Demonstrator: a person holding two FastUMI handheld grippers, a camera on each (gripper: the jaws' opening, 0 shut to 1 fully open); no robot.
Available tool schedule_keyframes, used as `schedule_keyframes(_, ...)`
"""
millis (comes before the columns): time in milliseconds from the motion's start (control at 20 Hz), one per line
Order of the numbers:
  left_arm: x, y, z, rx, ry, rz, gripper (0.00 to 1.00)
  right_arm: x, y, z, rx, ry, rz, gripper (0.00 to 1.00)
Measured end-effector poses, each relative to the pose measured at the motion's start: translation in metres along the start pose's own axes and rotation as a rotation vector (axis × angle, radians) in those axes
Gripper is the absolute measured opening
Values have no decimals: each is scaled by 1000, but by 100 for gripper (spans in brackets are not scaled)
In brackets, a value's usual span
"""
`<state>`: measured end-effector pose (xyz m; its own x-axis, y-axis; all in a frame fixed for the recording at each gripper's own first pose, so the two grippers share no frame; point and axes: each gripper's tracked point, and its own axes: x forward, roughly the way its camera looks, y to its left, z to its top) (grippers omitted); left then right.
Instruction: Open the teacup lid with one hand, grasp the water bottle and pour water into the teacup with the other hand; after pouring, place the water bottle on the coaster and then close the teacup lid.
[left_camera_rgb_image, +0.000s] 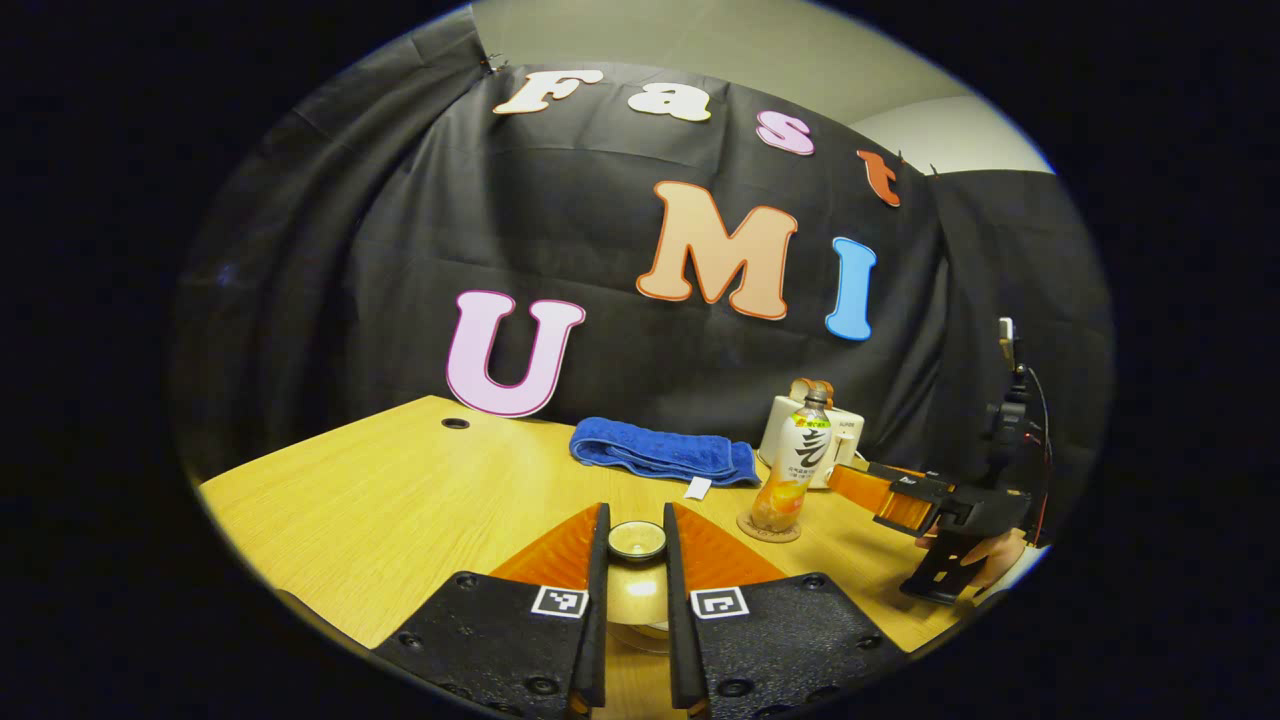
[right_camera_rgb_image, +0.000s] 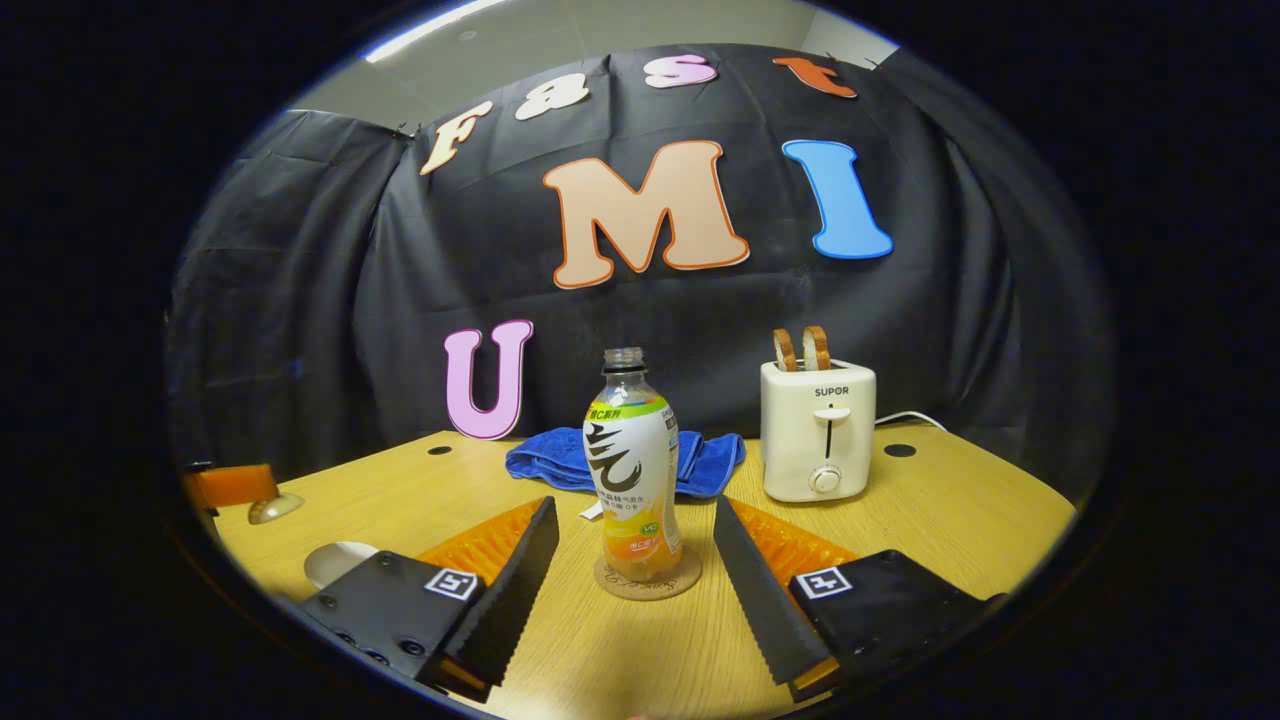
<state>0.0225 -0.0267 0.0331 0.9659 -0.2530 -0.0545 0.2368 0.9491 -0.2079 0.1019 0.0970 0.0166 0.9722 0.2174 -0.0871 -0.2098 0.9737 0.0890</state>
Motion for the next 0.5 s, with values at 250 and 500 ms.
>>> schedule_keyframes(250, 11, -25, -13, 41, 22, -30, 23, -32, -3, 8, 15, -38, 23, 98)
schedule_keyframes(500, 21, -33, -28, 94, 57, -23, 23, -54, -11, 6, -10, -48, 19, 98)
